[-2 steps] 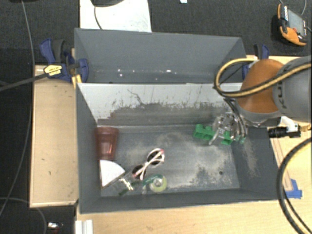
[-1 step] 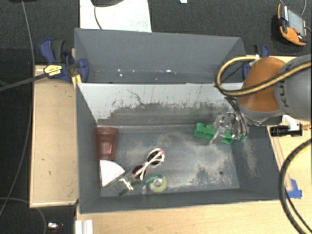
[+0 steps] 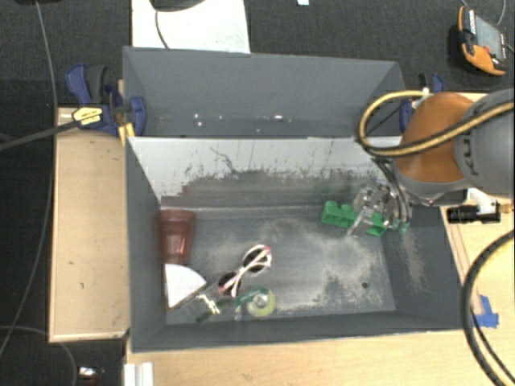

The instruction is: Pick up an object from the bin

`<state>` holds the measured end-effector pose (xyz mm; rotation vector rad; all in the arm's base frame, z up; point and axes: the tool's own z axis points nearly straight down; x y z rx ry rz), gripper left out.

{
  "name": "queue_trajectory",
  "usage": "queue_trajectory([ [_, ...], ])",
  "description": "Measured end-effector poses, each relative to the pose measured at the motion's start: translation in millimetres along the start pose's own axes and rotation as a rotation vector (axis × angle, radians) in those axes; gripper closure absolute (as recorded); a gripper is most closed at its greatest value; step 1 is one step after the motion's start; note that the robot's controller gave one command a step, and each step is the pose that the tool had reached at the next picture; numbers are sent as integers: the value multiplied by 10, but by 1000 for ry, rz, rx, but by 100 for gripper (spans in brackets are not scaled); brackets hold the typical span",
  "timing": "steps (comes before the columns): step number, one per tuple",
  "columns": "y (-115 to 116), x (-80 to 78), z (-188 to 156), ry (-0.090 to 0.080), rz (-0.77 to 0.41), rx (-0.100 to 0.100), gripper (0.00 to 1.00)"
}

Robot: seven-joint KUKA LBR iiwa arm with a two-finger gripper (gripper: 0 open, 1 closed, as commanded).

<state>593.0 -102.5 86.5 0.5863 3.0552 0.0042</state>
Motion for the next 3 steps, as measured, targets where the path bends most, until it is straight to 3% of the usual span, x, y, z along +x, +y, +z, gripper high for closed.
queue_trajectory([
  [1,-5,30,-221,14,-1,2,100],
  [3,5,-16,-845,4,-6,0,100],
])
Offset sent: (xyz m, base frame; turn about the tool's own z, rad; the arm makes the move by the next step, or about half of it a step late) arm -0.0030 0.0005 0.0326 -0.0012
